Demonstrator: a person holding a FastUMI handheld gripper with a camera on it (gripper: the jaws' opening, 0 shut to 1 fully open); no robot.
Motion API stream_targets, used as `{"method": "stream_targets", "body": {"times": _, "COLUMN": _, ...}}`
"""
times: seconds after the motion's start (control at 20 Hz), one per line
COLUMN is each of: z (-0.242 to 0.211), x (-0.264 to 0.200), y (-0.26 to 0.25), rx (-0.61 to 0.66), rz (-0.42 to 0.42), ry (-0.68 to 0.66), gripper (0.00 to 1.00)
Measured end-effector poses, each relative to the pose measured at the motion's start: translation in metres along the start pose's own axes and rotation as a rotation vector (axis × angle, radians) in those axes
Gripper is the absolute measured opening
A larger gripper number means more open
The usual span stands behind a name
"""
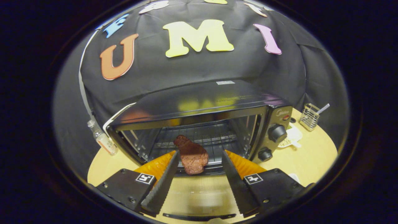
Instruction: Open the toaster oven, put the food inside, and close the toaster oven door.
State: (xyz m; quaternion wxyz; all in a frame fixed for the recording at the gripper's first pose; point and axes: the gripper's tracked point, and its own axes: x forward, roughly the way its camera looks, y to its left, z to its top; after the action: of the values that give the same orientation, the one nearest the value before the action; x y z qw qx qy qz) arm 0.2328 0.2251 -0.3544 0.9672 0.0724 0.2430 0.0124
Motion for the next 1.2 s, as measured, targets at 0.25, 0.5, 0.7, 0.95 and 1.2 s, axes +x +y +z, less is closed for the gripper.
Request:
{"method": "stream_targets", "body": {"times": 0.25, "z": -0.011, "x": -0.048, "y": -0.011, "rx": -0.041, "rz": 0.019, "ry": 0.026, "gripper": 0.93}}
{"method": "stream_targets", "body": {"times": 0.5, "z": -0.039, "x": -0.088, "y": -0.030, "rx": -0.098, "rz": 0.026, "ry": 0.093, "gripper": 0.94}}
{"method": "stream_targets", "body": {"times": 0.7, "z": -0.072, "x": -0.119, "y": -0.039, "rx": -0.132, "rz": 0.047, "ry": 0.162, "gripper": 0.94}}
{"method": "stream_targets", "body": {"times": 0.95, "z": -0.113, "x": -0.139, "y": -0.053, "rx": -0.159, "rz": 0.034, "ry": 0.233, "gripper": 0.94}}
{"method": "stream_targets", "body": {"times": 1.2, "z": -0.153, "x": -0.139, "y": -0.052, "rx": -0.171, "rz": 0.034, "ry": 0.310, "gripper": 0.94}}
